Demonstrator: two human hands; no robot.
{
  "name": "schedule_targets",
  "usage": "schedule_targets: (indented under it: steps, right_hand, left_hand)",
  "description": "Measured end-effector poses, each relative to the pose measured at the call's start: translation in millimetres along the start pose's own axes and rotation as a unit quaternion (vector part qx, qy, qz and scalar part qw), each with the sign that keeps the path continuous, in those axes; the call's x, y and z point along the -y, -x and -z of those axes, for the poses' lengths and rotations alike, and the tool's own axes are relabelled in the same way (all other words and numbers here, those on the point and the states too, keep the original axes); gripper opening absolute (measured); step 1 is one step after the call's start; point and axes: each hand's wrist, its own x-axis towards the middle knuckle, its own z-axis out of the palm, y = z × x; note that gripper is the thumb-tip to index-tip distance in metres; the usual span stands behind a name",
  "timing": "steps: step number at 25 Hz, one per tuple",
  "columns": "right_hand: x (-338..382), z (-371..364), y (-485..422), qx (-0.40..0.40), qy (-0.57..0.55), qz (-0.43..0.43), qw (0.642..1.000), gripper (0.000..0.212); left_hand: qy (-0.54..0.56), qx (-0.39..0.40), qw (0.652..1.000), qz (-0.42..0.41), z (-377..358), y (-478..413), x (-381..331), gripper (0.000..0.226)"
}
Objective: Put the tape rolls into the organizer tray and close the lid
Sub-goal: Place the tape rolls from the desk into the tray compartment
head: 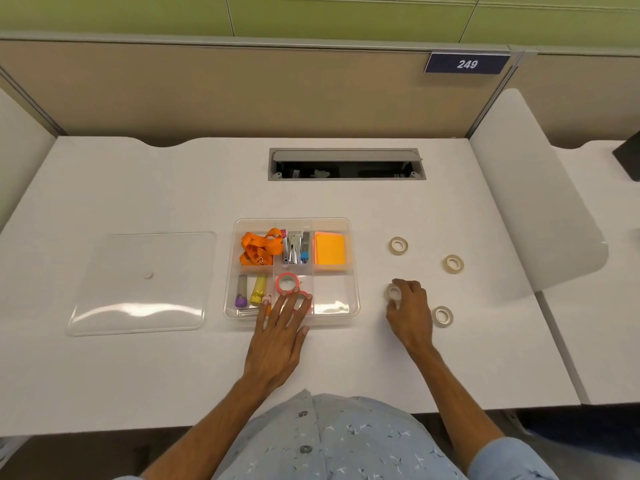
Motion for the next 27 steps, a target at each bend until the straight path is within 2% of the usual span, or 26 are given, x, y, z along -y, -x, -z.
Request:
schedule_targets:
  steps: [2, 5, 9, 13, 16, 20, 23, 27]
  right_hand:
    - [5.2, -0.5, -1.3, -0.041, -0.045, 0.017, 0.998, 0.040]
    - [17.6, -1.4, -2.2, -0.075, -0.054, 0.105, 0.990, 0.037]
    - [43.1, -10.9, 0.5, 0.006, 0.052, 0.249, 0.967, 0.035]
    - [58.7, -29.8, 3.4, 0.082, 0.187, 0.297, 0.933, 0.050]
    - [60.9, -35.5, 6.0, 0.089, 0.191, 0.301, 0.930, 0.052]
    - [47.3, -24.7, 7.5, -0.001, 0.103, 0.291, 0.951, 0.033]
    - [28.0, -9.8, 1.3, -0.078, 0.017, 0.227, 0.971, 0.020]
    - [-5.3, 7.8, -4.8, -0.116, -0.079, 0.089, 0.986, 0.021]
  left_hand:
    - [0.000, -0.001, 1.000, -0.003, 0.4, 0.4, 0.1, 0.064]
    - [0.008, -0.005, 1.000, 0.001, 0.5, 0.7, -0.6, 0.063]
    - [0.006, -0.003, 1.000, 0.004, 0.4, 0.5, -1.3, 0.061]
    - [0.004, 0.004, 1.000, 0.005, 0.5, 0.2, -1.2, 0.061]
    - [0.001, 0.008, 1.000, 0.009, 0.1, -0.3, -1.1, 0.062]
    - [0.005, -0.003, 1.000, 0.007, -2.0, 0.1, -0.6, 0.060]
    - [0.004, -0.011, 1.000, 0.005, -2.8, -0.2, -0.3, 0.062]
    - [0.007, -0.007, 1.000, 0.002, -4.1, -0.7, 1.1, 0.060]
